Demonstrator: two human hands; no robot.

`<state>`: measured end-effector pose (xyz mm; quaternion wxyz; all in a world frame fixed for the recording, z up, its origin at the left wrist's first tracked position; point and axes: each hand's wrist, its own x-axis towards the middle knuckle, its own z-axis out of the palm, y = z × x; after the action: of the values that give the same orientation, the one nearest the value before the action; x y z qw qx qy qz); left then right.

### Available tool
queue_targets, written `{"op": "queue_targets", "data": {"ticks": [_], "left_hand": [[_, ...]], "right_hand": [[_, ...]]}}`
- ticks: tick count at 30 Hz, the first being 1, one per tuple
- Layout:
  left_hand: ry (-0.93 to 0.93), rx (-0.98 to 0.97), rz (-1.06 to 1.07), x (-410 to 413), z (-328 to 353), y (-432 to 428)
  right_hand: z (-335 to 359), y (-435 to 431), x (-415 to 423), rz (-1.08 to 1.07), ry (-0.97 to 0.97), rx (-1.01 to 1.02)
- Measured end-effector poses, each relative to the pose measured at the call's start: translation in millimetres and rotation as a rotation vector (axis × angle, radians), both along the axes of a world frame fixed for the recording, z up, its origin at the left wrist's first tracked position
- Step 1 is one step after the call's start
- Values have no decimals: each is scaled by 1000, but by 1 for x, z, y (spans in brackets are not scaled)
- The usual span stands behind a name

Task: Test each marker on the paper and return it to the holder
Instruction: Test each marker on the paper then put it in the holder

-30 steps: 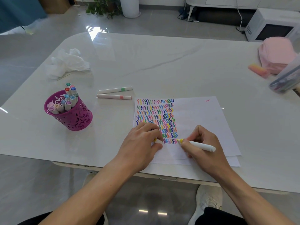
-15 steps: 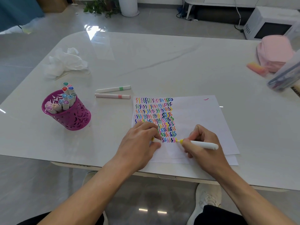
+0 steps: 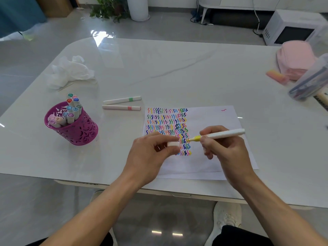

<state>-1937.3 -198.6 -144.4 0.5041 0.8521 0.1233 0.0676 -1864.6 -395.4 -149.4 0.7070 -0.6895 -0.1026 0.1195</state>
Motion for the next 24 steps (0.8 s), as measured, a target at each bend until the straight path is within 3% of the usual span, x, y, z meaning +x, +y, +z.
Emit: {"op": "queue_targets", "data": {"ticks": [4, 7, 16, 24], "left_hand": [[73, -190, 14, 1, 0, 0], [82, -204, -7, 1, 0, -1], [67, -92, -101, 1, 0, -5], [2, 57, -209, -2, 5, -5]], "right_hand": [[6, 4, -4, 32, 26, 52], [8, 6, -7, 23, 18, 46], [7, 7, -11, 64, -28, -47], [13, 10, -12, 105, 7, 20]]}}
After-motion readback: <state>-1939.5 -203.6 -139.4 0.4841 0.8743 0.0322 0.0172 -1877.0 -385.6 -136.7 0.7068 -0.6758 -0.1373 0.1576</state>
